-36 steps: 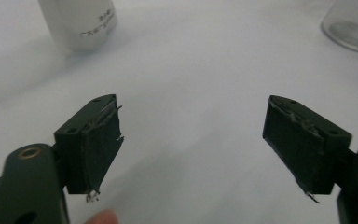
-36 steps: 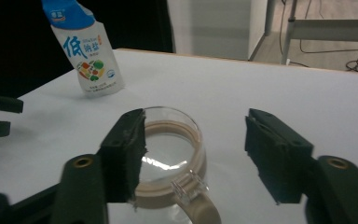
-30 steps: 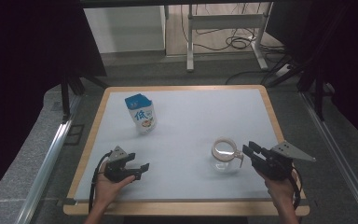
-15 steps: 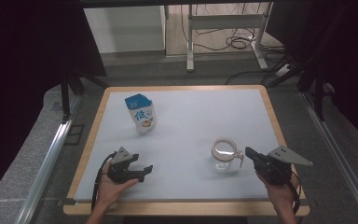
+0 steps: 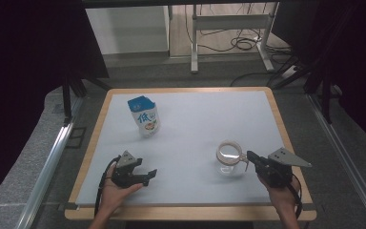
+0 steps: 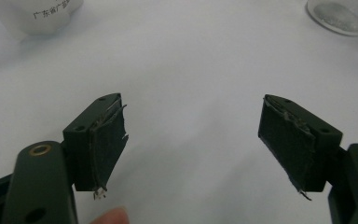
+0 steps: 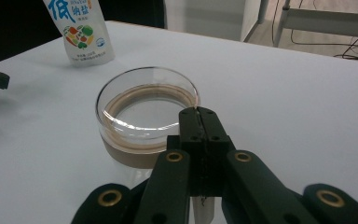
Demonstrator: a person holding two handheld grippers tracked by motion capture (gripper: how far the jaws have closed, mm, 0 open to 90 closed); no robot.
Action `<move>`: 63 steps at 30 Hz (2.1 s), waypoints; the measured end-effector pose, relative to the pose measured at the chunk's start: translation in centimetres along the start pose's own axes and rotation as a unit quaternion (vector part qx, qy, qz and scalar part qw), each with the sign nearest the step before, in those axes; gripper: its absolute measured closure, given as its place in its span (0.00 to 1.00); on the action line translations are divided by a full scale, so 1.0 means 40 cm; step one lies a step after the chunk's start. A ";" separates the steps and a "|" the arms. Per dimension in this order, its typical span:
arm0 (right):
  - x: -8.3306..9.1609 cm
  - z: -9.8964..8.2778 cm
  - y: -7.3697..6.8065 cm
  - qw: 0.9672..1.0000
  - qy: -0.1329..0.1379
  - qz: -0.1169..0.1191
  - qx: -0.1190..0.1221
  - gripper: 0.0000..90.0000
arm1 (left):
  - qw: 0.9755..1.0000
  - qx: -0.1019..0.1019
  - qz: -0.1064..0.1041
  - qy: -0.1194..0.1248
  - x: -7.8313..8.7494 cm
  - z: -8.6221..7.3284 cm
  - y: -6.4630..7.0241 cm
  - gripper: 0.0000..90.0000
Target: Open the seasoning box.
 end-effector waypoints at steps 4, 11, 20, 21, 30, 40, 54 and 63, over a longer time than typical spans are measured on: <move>-0.011 -0.002 -0.001 1.000 -0.002 -0.002 0.001 1.00 | 1.000 -0.005 -0.009 0.005 0.001 0.003 0.009 0.25; -0.009 -0.005 0.004 1.000 0.000 -0.003 -0.007 1.00 | 1.000 -0.004 -0.013 0.003 -0.004 0.002 0.011 0.24; -0.009 -0.005 0.003 1.000 0.004 -0.005 -0.001 1.00 | 1.000 -0.009 -0.025 0.016 -0.025 0.030 0.040 0.32; -0.010 -0.005 0.003 1.000 0.004 -0.006 0.001 1.00 | 0.999 -0.009 -0.027 0.019 -0.027 0.037 0.045 0.35; -0.012 -0.009 -0.002 1.000 0.004 -0.003 0.000 1.00 | 0.998 -0.020 -0.047 0.020 -0.050 0.069 0.087 0.42; -0.015 -0.008 -0.007 1.000 0.009 0.000 0.000 1.00 | 0.992 -0.043 -0.114 0.023 -0.144 0.184 0.195 0.76; -0.012 -0.014 0.007 1.000 0.013 0.007 -0.022 1.00 | 0.988 -0.067 -0.139 0.015 -0.225 0.271 0.276 0.91; -0.012 -0.014 0.008 1.000 0.013 0.008 -0.022 1.00 | 0.983 -0.095 -0.154 0.008 -0.288 0.327 0.338 1.00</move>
Point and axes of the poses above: each handheld gripper's, and its own axes: x roughly backward along the jaws, z roughly out of its top, y roughly to its right, the point moved 9 cm from there along -x, roughly forward along the jaws, and after that the axes turned 10 degrees about -z, right-handed, at the moved point
